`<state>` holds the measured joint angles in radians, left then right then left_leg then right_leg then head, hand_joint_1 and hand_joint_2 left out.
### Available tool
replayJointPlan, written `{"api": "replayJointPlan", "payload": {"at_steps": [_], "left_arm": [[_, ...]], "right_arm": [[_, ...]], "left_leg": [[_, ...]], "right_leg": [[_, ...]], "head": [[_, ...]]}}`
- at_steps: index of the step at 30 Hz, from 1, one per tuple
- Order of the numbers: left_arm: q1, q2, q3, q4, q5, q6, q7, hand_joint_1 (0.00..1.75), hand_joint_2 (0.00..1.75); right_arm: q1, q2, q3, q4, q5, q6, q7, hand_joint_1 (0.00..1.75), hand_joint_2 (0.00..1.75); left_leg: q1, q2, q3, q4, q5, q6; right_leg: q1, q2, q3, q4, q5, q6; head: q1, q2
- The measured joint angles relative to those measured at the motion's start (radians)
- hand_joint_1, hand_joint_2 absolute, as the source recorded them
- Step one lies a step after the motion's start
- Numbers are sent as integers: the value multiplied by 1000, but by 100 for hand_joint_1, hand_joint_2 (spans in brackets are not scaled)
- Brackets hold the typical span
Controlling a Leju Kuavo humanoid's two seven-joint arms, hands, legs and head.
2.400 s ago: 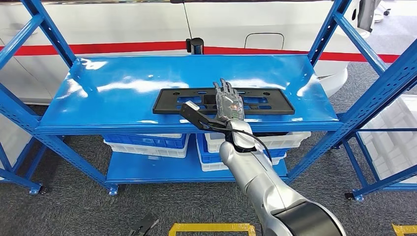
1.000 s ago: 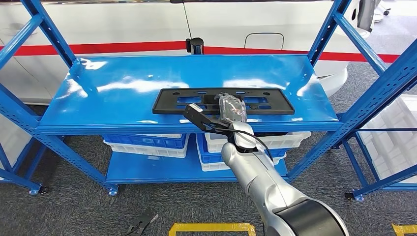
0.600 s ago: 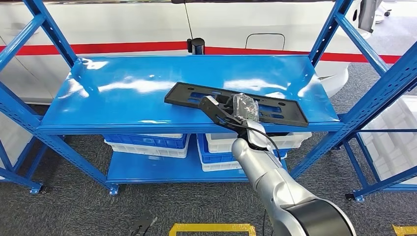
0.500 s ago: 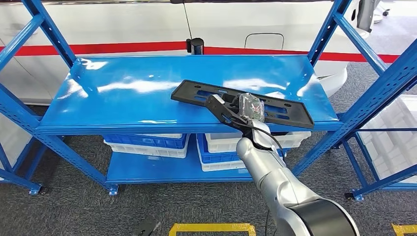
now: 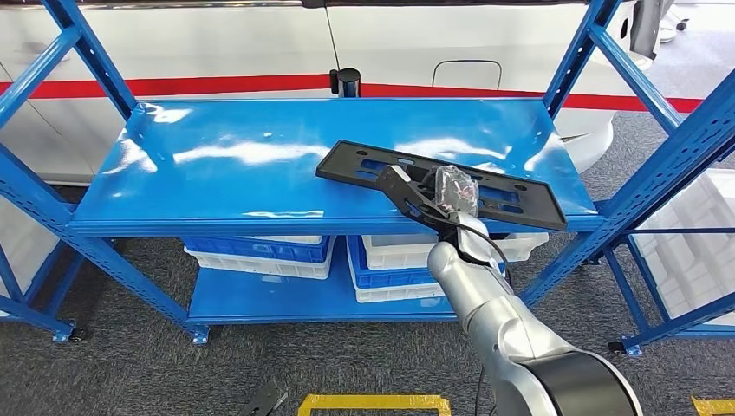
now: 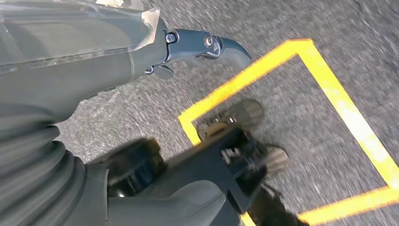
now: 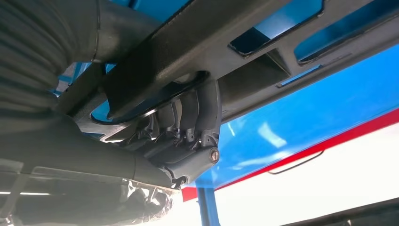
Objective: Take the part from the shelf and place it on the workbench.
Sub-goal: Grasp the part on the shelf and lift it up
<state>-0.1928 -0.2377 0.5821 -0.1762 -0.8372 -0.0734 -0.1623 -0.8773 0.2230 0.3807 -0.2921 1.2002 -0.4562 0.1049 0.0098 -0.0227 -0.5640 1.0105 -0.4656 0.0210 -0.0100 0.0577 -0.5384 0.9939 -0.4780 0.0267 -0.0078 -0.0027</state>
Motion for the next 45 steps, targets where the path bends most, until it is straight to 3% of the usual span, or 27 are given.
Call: {"api": "replayJointPlan", "payload": {"at_steps": [10,19,24,28,41,45], "left_arm": [[1,1,1,0,-11,18,-11,0,175],[8,2,1,0,-33,33,-1,0,175],[15,2,1,0,-42,36,-7,0,175],[22,2,1,0,-43,40,-14,0,175],[50,8,19,0,-37,56,-54,0,175],[51,15,23,0,-39,34,-45,0,175]], "right_arm": [[11,-9,-25,-28,36,-219,-125,175,175],[117,15,-174,-367,181,-235,-293,175,175],[219,41,-242,-581,170,-235,-451,175,175],[295,54,-268,-714,127,-235,-531,175,175],[623,57,-317,-1079,-69,-235,-714,175,175],[707,55,-320,-1163,-113,-235,-737,175,175]], "left_leg": [[0,1,-2,0,0,0],[0,0,-5,0,0,0],[0,0,-6,0,0,0],[0,0,-6,0,0,0],[0,0,-8,0,-1,0],[-4,1,-9,4,-3,12]], "right_leg": [[0,0,-1,0,0,0],[0,0,-4,1,0,0],[0,0,-5,0,0,0],[0,0,-6,0,0,0],[0,-1,-8,0,0,0],[-11,3,-6,-7,4,7]], "head": [[0,0],[0,0],[0,0],[0,0],[0,0],[0,0]]}}
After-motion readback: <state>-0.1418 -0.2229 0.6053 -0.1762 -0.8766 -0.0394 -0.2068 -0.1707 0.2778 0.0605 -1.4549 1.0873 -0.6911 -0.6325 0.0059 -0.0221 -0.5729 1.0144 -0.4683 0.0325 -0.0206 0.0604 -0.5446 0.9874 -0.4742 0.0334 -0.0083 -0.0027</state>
